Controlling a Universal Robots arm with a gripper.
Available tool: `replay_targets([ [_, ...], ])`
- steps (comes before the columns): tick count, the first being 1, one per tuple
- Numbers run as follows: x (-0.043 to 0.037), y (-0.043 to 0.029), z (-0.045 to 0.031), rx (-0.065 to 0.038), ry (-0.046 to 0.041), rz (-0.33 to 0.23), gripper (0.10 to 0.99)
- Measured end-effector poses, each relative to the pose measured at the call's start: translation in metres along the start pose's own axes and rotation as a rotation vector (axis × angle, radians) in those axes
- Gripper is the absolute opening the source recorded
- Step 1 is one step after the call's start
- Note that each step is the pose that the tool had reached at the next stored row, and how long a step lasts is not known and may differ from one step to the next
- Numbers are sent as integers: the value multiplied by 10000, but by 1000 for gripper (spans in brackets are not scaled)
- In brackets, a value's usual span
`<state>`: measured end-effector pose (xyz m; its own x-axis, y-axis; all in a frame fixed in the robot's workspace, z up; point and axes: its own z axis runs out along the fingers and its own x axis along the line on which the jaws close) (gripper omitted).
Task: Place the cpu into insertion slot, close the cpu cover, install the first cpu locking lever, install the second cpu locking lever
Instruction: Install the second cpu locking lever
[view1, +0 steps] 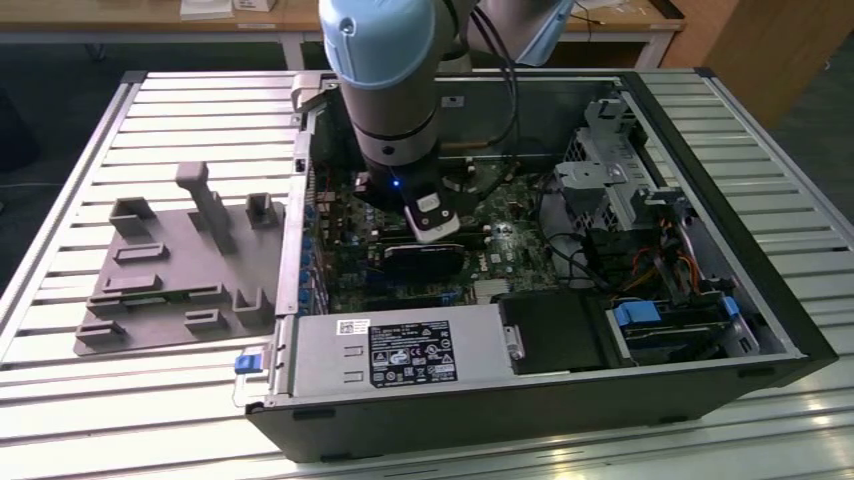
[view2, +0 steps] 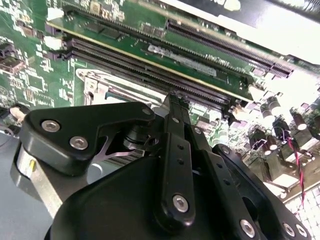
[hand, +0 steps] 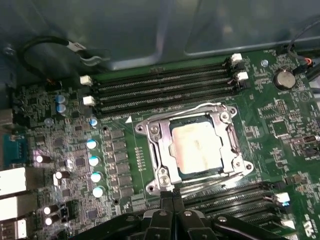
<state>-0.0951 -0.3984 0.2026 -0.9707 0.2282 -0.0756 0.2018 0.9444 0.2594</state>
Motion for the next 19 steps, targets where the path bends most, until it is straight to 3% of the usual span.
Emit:
replay_targets([
  [2, 4, -7, 9, -129, 28, 15, 102],
  [6, 3, -34, 34, -248, 53, 32, 102],
  [13, 17, -79, 43, -571, 119, 76, 102],
  [19, 61, -100, 67, -675, 140, 90, 102],
])
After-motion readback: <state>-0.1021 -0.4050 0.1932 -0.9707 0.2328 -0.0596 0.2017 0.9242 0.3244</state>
